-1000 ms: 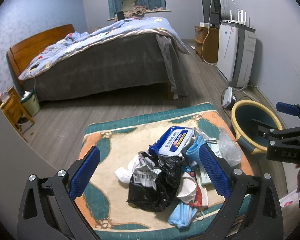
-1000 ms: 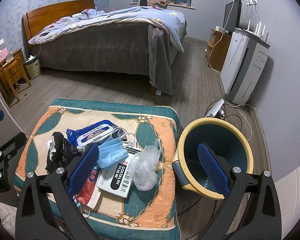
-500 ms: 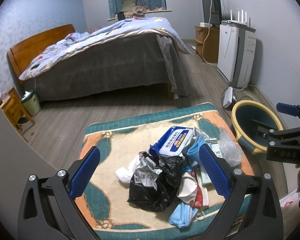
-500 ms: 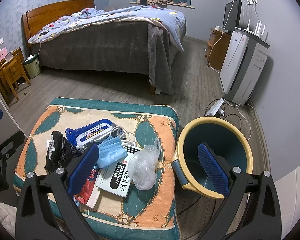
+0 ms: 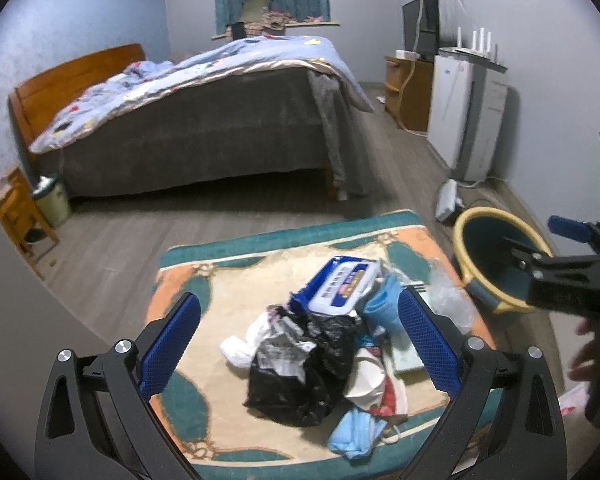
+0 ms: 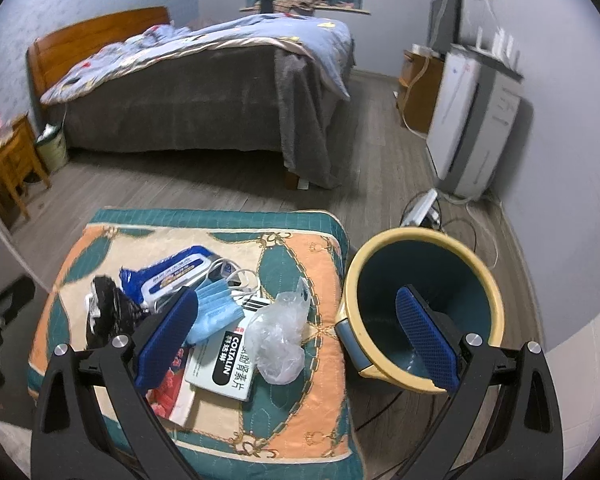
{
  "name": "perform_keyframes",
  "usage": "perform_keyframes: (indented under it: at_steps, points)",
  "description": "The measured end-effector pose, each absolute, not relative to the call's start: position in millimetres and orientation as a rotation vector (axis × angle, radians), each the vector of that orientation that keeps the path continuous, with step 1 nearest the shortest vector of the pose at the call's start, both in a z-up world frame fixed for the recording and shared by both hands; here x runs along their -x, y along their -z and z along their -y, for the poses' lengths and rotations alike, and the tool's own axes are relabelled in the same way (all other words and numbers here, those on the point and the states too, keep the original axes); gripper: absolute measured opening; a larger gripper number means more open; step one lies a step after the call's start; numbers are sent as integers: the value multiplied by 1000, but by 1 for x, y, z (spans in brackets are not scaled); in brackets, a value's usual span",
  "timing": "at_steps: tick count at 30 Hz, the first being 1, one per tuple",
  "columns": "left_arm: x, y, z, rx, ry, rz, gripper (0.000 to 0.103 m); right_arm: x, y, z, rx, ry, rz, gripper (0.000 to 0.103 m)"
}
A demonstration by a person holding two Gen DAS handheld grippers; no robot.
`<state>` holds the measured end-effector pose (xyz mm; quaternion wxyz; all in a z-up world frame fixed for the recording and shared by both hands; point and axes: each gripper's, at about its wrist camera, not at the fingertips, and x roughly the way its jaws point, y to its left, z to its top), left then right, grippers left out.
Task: Collect trash
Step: 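Move both tools toward the trash pile on the cushion, then grasp the blue face mask with the left tool while the right tool grasps the clear plastic bag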
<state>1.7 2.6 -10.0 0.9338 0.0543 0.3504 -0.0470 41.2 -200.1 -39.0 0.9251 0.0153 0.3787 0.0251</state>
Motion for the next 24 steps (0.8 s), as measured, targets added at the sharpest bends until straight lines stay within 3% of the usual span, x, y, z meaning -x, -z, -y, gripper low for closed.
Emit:
perform_keyframes:
  at_steps: [6, 11, 24]
  points:
    - [-17, 14, -11, -24, 147, -757, 98, -57, 51, 210, -87, -75, -855, 97]
    - [-30, 27, -8, -195, 57, -805, 98, -73, 56, 217, -40, -13, -874, 97]
    - [-75, 65, -16, -147, 108, -823, 96, -99, 92, 209, -12, -83, -959, 97]
